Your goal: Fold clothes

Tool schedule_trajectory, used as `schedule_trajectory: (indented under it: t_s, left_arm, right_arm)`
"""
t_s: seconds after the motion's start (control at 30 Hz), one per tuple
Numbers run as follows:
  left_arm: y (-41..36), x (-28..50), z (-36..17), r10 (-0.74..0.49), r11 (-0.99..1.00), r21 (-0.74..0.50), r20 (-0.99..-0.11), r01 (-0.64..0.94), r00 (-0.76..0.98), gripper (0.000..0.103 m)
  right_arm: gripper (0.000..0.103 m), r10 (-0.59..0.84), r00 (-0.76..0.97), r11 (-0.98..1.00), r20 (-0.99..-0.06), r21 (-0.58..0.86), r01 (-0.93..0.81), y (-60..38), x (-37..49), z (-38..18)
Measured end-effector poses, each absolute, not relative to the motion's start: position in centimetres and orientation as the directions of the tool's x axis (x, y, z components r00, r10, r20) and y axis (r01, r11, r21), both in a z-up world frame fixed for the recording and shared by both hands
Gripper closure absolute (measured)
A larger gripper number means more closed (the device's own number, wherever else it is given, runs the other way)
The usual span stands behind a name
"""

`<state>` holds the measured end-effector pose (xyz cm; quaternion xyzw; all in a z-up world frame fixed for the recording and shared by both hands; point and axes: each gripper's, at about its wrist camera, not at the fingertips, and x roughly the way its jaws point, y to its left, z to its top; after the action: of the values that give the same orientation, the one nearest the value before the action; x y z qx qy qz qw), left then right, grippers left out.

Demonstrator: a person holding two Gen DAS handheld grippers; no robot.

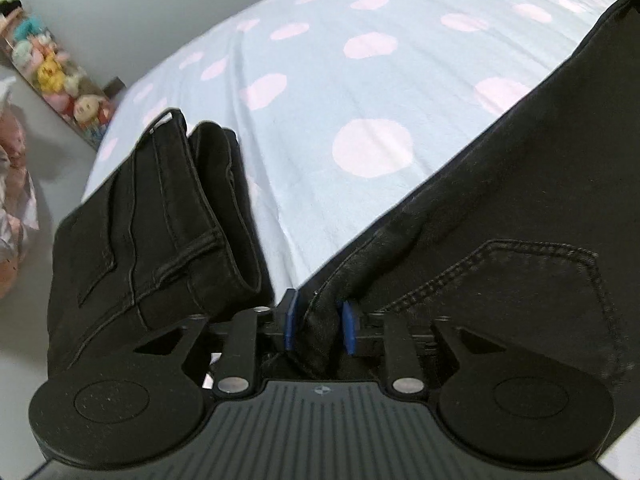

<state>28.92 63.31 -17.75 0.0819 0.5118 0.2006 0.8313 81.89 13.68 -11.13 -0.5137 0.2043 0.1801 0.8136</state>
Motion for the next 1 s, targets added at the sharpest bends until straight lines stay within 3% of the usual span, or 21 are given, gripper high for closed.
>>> schedule_trajectory:
  t_s: [0.1,0.33,0.43,0.53,0.7,0.83,0.93,1.0]
  left_arm:
    - [63.6,27.6,-17.4,0.431,0.896,0.307,-0.780,-0.322,0.454,0.052]
    - [65.2,23.7,-13.2,0.439,0.860,0.151,-0.706,-0.487,0.556,0.022]
    - [65.0,21.3,-11.3,0.441,0.833,0.064,-0.677,-0.549,0.589,0.021]
    - [63.3,17.6,-10.4,0.448,0.790,-0.051,-0.632,-0.611,0.633,0.015]
    - [60.4,11.1,-11.3,0.453,0.668,-0.265,-0.596,-0.696,0.662,0.015]
    - [59.0,6.4,-14.1,0.476,0.455,-0.488,-0.573,-0.745,0.667,0.014]
    - [59.3,3.8,-17.1,0.439,0.244,-0.677,-0.561,-0.694,0.701,0.014]
    - [59.5,3.3,-18.5,0.418,0.149,-0.740,-0.554,-0.656,0.720,0.014]
  right_arm:
    - [0.084,0.074,0.850,0.455,-0.521,-0.741,-0.494,13.7,82.3,-11.6]
    - [0.031,0.120,0.868,0.653,-0.483,-0.620,-0.435,10.7,81.8,-7.6]
    - [0.029,0.145,0.871,0.752,-0.470,-0.519,-0.405,8.6,81.3,-5.0]
    - [0.029,0.191,0.832,0.838,-0.521,-0.354,-0.414,5.9,79.9,-3.8]
    - [0.031,0.315,0.737,0.890,-0.598,-0.083,-0.448,1.4,74.6,-5.1]
    - [0.031,0.451,0.643,0.869,-0.619,0.140,-0.475,-0.8,68.9,-7.4]
    - [0.031,0.558,0.562,0.823,-0.610,0.324,-0.466,-1.4,64.8,-9.6]
    - [0.031,0.630,0.498,0.776,-0.596,0.449,-0.444,-1.3,62.8,-11.2]
